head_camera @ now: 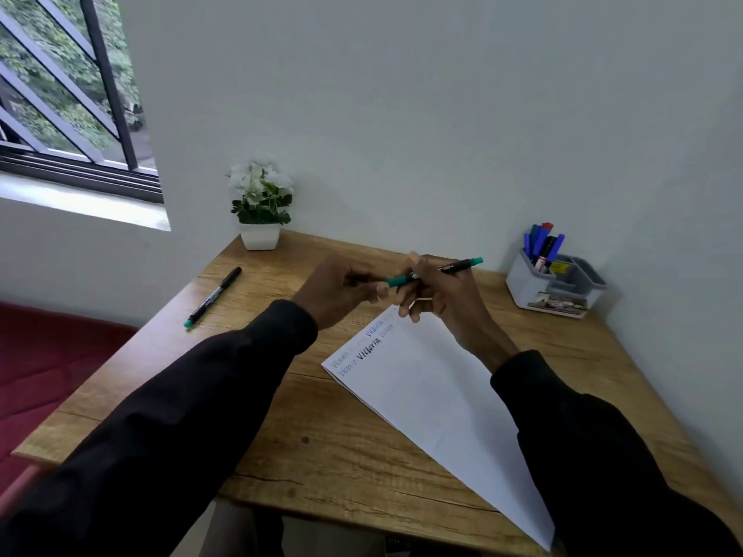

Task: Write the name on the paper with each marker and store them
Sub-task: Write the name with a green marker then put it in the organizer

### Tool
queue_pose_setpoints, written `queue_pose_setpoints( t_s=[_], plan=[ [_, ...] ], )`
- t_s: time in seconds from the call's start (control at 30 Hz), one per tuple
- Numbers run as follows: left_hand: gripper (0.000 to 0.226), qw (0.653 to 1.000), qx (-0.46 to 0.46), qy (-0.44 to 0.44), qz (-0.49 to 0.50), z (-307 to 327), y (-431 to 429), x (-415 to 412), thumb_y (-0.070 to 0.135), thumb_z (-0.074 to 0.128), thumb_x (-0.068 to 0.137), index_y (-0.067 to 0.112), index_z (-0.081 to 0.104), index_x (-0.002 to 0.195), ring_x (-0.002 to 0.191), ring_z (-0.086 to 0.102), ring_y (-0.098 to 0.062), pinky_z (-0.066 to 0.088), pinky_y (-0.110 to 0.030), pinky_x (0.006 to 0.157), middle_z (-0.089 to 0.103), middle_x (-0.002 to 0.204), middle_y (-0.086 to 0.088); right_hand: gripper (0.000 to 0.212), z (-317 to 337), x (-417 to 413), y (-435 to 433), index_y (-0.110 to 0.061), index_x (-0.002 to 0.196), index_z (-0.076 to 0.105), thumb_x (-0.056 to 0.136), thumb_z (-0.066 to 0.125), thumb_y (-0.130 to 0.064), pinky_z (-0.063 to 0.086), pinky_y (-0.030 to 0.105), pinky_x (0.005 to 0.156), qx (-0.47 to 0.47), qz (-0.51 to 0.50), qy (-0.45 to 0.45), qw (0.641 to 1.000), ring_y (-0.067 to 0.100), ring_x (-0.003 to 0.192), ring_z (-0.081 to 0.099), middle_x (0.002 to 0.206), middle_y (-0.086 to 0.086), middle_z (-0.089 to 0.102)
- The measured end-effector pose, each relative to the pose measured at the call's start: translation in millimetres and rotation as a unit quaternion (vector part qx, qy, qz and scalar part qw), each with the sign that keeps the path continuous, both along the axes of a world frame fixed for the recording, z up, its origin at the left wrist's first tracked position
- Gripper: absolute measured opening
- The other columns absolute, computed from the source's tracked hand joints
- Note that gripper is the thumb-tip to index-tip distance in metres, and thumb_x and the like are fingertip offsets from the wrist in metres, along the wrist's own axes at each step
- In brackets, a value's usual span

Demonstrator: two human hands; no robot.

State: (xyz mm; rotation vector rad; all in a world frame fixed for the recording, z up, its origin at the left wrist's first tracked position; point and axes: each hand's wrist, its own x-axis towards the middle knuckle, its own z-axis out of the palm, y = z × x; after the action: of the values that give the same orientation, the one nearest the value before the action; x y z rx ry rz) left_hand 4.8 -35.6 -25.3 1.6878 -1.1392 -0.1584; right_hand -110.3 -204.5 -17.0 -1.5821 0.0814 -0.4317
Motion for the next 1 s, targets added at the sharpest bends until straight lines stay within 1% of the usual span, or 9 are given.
queue_pose_setpoints(
  t_s=[0.13, 0.23, 0.33, 0.43, 0.57, 0.67, 0.77, 0.87, 1.0],
  plan=[
    [0.011, 1.0, 0.014, -0.017, -0.012, 0.3, -1.9, 8.5, 0.008, 0.069, 0.087, 0.005, 0.077, 0.094, 0.067, 0.063, -0.006, 0.051, -0.015, 0.067, 0.073, 0.077, -0.006, 0.029, 3.6, 2.0, -4.1, 0.002, 0.085, 0.076, 0.104, 0.055, -0.005, 0.053, 0.029, 0.053, 0.0, 0.048, 0.009, 0.999, 0.028, 0.058, 0.069, 0.08, 0.028, 0.071],
    [0.01, 0.999, 0.021, -0.026, -0.02, 0.1, -3.1, 13.2, 0.004, 0.067, 0.088, 0.009, 0.076, 0.088, 0.063, 0.061, -0.004, 0.049, -0.013, 0.064, 0.068, 0.069, 0.003, 0.031, 8.0, 3.3, -13.7, 0.011, 0.105, 0.073, 0.107, 0.045, -0.001, 0.058, 0.029, 0.062, 0.0, 0.1, 0.033, 0.994, 0.029, 0.067, 0.072, 0.086, 0.03, 0.072],
    [0.01, 0.998, 0.033, -0.031, -0.033, 0.3, -6.4, 21.6, 0.003, 0.066, 0.089, 0.001, 0.076, 0.09, 0.063, 0.064, -0.007, 0.052, -0.016, 0.065, 0.07, 0.07, 0.003, 0.036, 9.2, 5.4, -22.7, 0.014, 0.116, 0.068, 0.109, 0.037, -0.004, 0.06, 0.03, 0.071, -0.007, 0.14, 0.062, 0.988, 0.03, 0.078, 0.074, 0.096, 0.031, 0.073],
    [0.012, 0.999, 0.036, -0.001, -0.016, -2.7, -12.4, 28.0, 0.007, 0.07, 0.087, 0.001, 0.076, 0.095, 0.07, 0.069, -0.016, 0.057, -0.019, 0.069, 0.074, 0.076, -0.004, 0.035, 6.1, 8.0, -29.9, 0.01, 0.111, 0.071, 0.102, 0.045, -0.011, 0.06, 0.031, 0.066, 0.008, 0.094, 0.055, 0.994, 0.031, 0.073, 0.074, 0.092, 0.03, 0.073],
    [0.015, 0.997, 0.054, 0.048, 0.014, -24.1, -18.9, 38.6, 0.012, 0.075, 0.083, 0.009, 0.076, 0.098, 0.076, 0.071, -0.02, 0.057, -0.027, 0.068, 0.076, 0.082, -0.003, 0.029, -10.6, 5.2, -45.1, 0.009, 0.099, 0.072, 0.09, 0.054, -0.013, 0.057, 0.032, 0.058, 0.035, 0.012, 0.021, 0.999, 0.031, 0.063, 0.071, 0.082, 0.026, 0.074],
    [0.019, 0.995, 0.077, 0.064, 0.031, -40.9, -26.2, 45.2, 0.016, 0.078, 0.08, 0.015, 0.078, 0.099, 0.08, 0.07, -0.018, 0.057, -0.029, 0.072, 0.076, 0.087, 0.0, 0.028, -28.5, 4.0, -49.6, 0.013, 0.102, 0.071, 0.088, 0.06, -0.008, 0.055, 0.03, 0.054, -0.032, -0.016, 0.053, 0.998, 0.03, 0.062, 0.069, 0.081, 0.023, 0.072],
    [0.025, 0.993, 0.086, 0.069, 0.042, -47.9, -33.0, 45.9, 0.016, 0.082, 0.075, 0.016, 0.078, 0.099, 0.08, 0.069, -0.008, 0.056, -0.02, 0.071, 0.076, 0.089, 0.004, 0.012, -42.0, 7.1, -45.8, 0.008, 0.092, 0.072, 0.091, 0.064, 0.0, 0.048, 0.026, 0.046, -0.094, -0.045, 0.076, 0.992, 0.024, 0.052, 0.062, 0.07, 0.016, 0.069],
    [0.026, 0.993, 0.084, 0.073, 0.047, -51.5, -36.7, 45.7, 0.018, 0.086, 0.071, 0.016, 0.079, 0.096, 0.077, 0.068, -0.006, 0.053, -0.014, 0.065, 0.076, 0.086, 0.004, 0.011, -53.0, 11.3, -40.4, 0.008, 0.084, 0.068, 0.092, 0.062, 0.01, 0.044, 0.025, 0.042, -0.115, -0.072, 0.074, 0.988, 0.026, 0.045, 0.056, 0.063, 0.019, 0.065],
    [0.028, 0.993, 0.083, 0.062, 0.06, -57.4, -40.6, 44.5, 0.02, 0.089, 0.067, 0.017, 0.08, 0.093, 0.072, 0.068, -0.008, 0.054, -0.019, 0.063, 0.076, 0.081, 0.005, 0.012, -61.2, 10.7, -34.8, 0.015, 0.086, 0.061, 0.096, 0.059, 0.01, 0.049, 0.03, 0.043, -0.099, -0.055, 0.066, 0.991, 0.031, 0.049, 0.061, 0.071, 0.032, 0.068]
  ],
)
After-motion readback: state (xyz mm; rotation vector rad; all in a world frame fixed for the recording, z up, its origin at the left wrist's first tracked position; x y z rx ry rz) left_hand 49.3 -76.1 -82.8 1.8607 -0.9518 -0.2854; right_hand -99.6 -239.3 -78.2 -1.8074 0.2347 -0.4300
